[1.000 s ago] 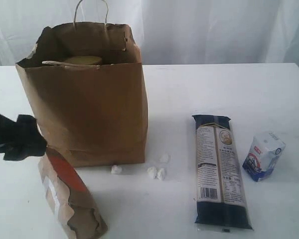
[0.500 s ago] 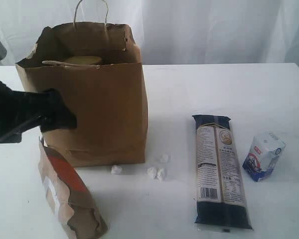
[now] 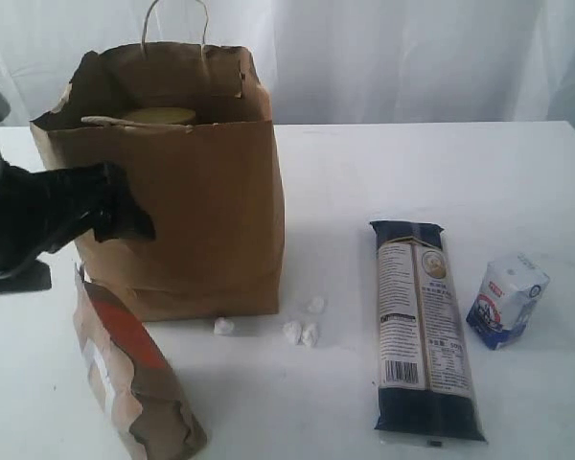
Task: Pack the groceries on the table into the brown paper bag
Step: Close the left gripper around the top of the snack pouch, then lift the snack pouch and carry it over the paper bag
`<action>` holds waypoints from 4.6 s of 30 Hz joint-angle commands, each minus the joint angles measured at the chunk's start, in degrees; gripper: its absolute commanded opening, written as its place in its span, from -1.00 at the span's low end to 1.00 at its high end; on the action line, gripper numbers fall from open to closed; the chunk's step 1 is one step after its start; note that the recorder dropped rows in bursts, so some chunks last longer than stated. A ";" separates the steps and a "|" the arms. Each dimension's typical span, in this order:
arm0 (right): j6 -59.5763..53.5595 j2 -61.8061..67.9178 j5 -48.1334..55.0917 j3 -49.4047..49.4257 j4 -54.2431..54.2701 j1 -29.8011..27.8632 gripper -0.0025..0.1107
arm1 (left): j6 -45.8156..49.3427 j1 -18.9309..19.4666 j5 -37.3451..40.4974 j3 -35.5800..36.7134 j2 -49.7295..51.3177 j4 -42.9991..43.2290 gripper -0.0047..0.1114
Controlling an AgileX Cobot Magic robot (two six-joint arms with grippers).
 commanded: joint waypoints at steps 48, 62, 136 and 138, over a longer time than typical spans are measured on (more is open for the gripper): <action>-0.53 -0.28 -0.45 0.31 -0.33 0.21 -0.96 | -15.66 -0.43 5.22 -0.10 11.76 4.02 0.89; -0.53 -0.28 -0.45 0.31 -0.33 0.21 -0.96 | 1.51 -1.58 2.41 -0.10 20.16 -0.36 0.89; -0.53 -0.28 -0.45 0.31 -0.33 0.21 -0.96 | 48.97 0.37 41.19 -63.67 0.83 11.41 -0.92; -0.53 -0.28 -0.45 0.31 -0.33 0.21 -0.96 | 51.03 0.37 41.19 -65.85 0.30 11.83 -0.92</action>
